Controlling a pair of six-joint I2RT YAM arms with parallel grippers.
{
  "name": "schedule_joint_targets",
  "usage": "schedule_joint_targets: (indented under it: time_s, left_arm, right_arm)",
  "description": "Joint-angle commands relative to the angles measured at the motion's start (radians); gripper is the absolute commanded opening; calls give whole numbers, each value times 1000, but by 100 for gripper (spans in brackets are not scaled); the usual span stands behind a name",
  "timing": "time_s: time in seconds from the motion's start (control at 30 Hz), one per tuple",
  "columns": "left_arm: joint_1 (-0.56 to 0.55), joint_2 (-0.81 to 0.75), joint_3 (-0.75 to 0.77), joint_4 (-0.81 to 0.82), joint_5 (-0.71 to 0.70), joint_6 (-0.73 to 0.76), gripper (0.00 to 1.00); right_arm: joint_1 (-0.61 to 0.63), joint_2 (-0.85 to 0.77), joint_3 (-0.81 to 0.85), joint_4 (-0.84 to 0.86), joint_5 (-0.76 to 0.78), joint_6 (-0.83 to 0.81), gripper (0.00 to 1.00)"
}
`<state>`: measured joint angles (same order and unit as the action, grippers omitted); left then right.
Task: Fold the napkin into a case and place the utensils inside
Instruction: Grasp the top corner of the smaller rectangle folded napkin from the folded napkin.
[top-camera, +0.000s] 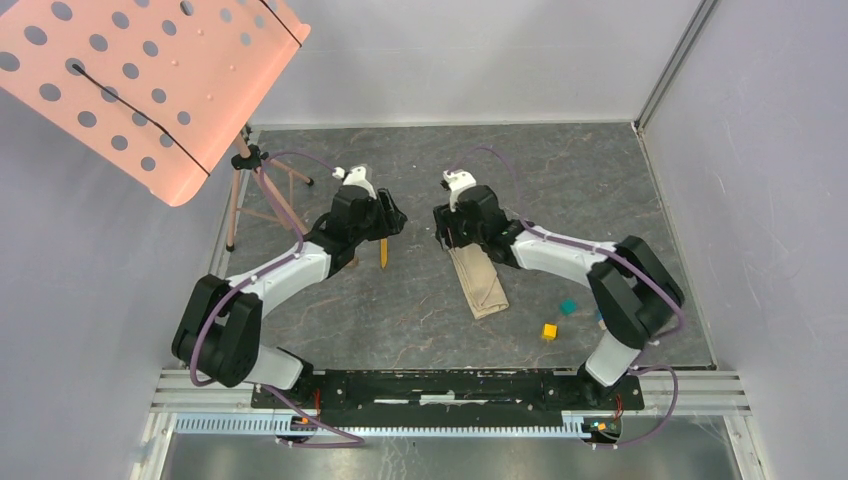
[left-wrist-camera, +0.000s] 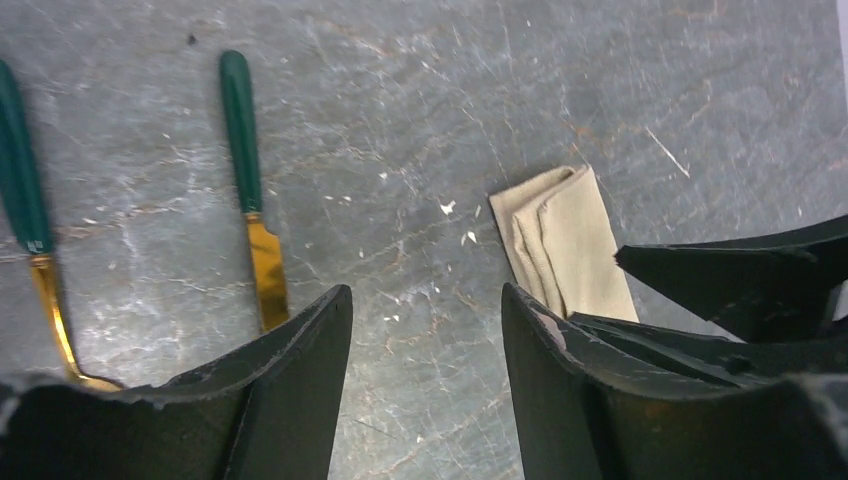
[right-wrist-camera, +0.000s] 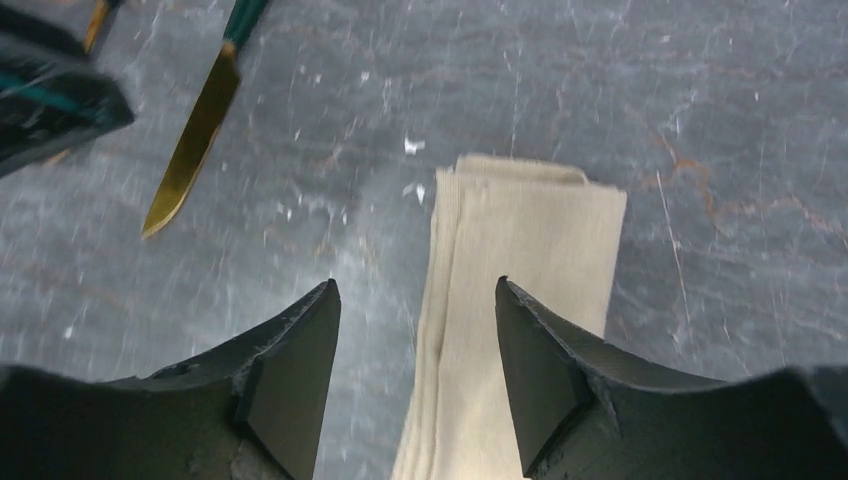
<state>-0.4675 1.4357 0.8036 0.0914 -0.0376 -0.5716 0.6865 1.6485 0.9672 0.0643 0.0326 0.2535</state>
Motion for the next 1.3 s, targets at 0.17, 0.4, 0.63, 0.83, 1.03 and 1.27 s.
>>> schedule_joint_targets:
  time_s: [0.17, 0.4, 0.63, 0.83, 1.03, 1.27]
  left_arm:
    - [45, -53, -41, 111, -22, -43, 65]
    - [54, -38, -45, 126, -1, -50, 65]
    - [56, -37, -49, 133, 8, -52, 66]
    - [58, -28, -47, 136, 18, -54, 66]
    - [56, -26, -49, 142, 23, -54, 66]
    - [57, -23, -50, 146, 28, -57, 66]
  right_arm:
    - [93, 196, 216, -45, 302, -14, 50]
    - [126, 256, 270, -111, 398, -41, 48]
    - [137, 288, 298, -127, 440, -61, 50]
    - [136, 319, 327, -136, 455, -66, 43]
    - [136, 325, 323, -136, 475, -72, 42]
    - [137, 332, 315, -136, 497, -79, 42]
